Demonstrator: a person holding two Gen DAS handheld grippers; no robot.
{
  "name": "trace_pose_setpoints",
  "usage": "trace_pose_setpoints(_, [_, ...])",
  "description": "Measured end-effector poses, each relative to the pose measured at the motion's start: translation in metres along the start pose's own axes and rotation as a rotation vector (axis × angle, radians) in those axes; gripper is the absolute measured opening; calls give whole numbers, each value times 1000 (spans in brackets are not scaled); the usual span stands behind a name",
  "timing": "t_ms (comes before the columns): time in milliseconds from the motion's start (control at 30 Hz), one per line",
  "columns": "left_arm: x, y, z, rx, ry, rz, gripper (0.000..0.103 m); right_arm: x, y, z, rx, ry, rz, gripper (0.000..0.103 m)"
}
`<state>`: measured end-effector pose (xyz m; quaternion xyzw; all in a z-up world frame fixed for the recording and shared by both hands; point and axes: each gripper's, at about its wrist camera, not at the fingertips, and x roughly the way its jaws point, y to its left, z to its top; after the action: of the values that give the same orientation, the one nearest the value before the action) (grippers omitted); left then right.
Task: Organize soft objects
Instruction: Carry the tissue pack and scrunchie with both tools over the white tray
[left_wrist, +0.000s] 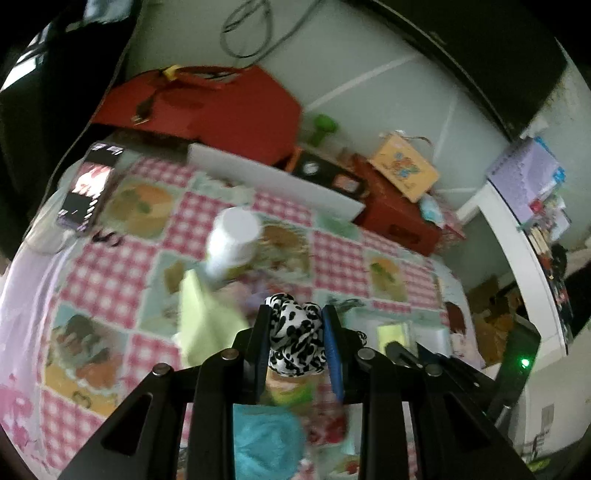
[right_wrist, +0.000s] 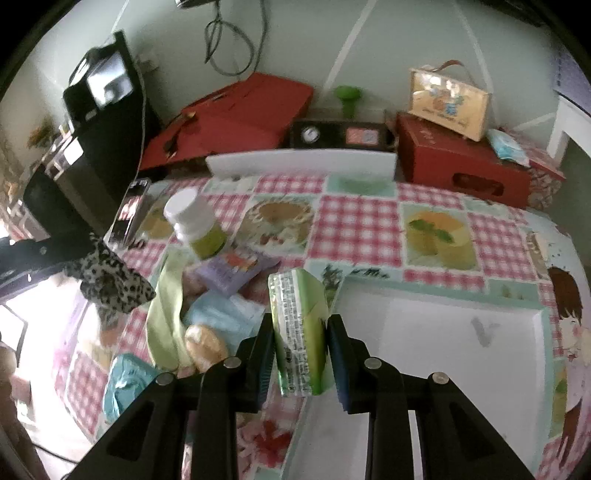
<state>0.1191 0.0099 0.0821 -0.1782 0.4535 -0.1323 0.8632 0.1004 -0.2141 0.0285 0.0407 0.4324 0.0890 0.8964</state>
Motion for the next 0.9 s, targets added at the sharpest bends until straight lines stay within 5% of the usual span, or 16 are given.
trace_pose_setpoints(333, [40,-74,0,107,41,-75,28,-15,-68,9,133,-61,-83,30])
trace_pose_setpoints(667, [92,-128,-20,200,118,-115,28,-30,-170,-20,353,-61,-289,30])
trace_pose_setpoints(900, [133,-147,-40,235,185,-112,28,-32,-212,-40,470,-43,-324,30])
